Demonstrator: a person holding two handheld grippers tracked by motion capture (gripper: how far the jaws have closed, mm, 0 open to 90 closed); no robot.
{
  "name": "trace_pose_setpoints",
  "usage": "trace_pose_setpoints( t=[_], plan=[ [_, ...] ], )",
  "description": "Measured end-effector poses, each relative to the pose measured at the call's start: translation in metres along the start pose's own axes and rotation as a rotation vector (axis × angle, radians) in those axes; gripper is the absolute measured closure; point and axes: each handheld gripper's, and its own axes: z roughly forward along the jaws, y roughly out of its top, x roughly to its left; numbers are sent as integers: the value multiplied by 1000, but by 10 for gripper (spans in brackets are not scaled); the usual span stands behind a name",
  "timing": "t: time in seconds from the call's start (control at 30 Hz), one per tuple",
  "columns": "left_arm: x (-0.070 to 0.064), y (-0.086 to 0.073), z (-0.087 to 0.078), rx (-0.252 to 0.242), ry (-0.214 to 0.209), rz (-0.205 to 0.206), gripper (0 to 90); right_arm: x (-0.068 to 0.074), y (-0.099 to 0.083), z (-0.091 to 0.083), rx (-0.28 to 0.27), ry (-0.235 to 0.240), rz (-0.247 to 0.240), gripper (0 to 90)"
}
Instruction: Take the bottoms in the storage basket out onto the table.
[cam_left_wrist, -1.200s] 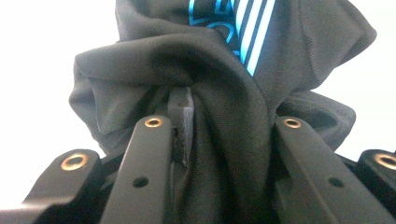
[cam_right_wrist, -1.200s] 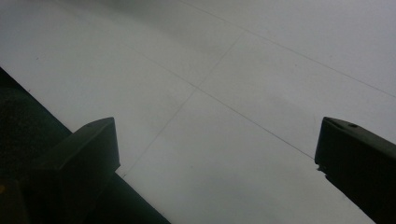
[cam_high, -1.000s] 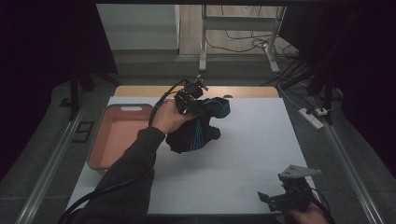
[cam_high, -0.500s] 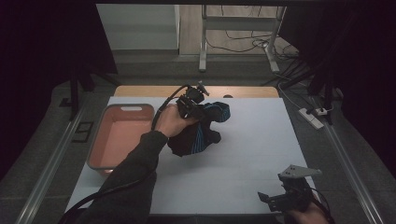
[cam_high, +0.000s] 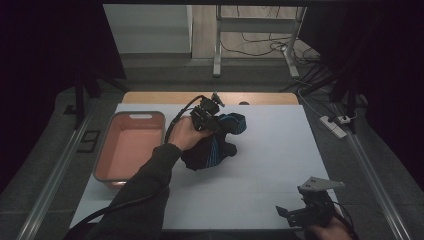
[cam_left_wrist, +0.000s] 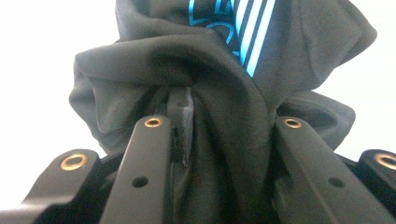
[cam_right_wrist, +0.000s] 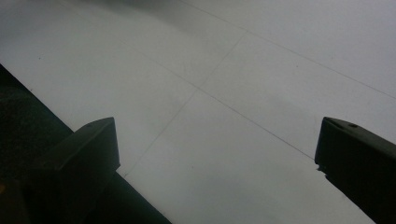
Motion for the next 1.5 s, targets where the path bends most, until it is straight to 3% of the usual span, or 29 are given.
trace_pose_setpoints(
  t=[0.87, 1.5],
  plan=[
    [8, -18, 39, 8, -2, -13, 690, 1, 0, 1, 12, -7, -24, 0],
    [12, -29, 66, 20, -37, -38, 679, 2, 0, 1, 10, -7, -28, 0]
  ],
)
